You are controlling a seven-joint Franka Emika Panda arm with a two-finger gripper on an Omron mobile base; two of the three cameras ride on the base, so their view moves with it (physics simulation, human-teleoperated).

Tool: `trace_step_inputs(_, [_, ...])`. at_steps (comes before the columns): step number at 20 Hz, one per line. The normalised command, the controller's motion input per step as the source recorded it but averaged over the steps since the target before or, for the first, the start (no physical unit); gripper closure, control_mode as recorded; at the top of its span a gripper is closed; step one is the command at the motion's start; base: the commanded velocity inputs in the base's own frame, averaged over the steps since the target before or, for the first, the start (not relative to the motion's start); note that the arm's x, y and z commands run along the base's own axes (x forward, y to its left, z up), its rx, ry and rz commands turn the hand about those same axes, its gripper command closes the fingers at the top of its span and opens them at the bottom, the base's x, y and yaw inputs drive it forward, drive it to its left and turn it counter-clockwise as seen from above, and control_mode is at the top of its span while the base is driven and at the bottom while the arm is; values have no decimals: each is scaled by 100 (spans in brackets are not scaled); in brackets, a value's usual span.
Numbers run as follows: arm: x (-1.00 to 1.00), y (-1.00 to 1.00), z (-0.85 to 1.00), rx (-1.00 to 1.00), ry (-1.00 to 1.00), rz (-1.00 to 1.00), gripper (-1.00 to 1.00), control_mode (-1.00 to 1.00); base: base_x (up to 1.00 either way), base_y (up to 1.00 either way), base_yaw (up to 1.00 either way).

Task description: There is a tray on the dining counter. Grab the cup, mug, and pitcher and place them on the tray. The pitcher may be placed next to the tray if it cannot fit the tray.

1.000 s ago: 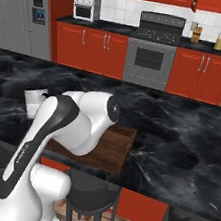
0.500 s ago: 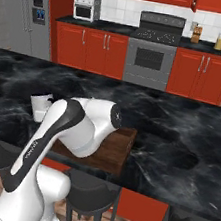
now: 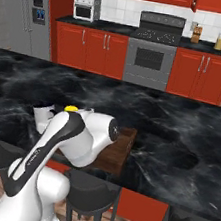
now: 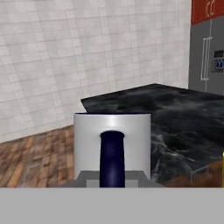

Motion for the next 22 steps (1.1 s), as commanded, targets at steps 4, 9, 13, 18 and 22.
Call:
trace_step_inputs(4, [48,6,-31,0,0,3,100,-100,0,0,0])
trace_step_inputs(9, [54,7,-38,0,0,8,100,-100,0,0,0])
trace_step_inputs(13, [52,4,-44,0,0,11,100,-100,0,0,0])
trace_step_inputs(18, [45,6,-39,0,0,11,100,-100,0,0,0])
trace_step_inputs(22, [32,2,-20,0,-1,10,100,-100,0,0,0])
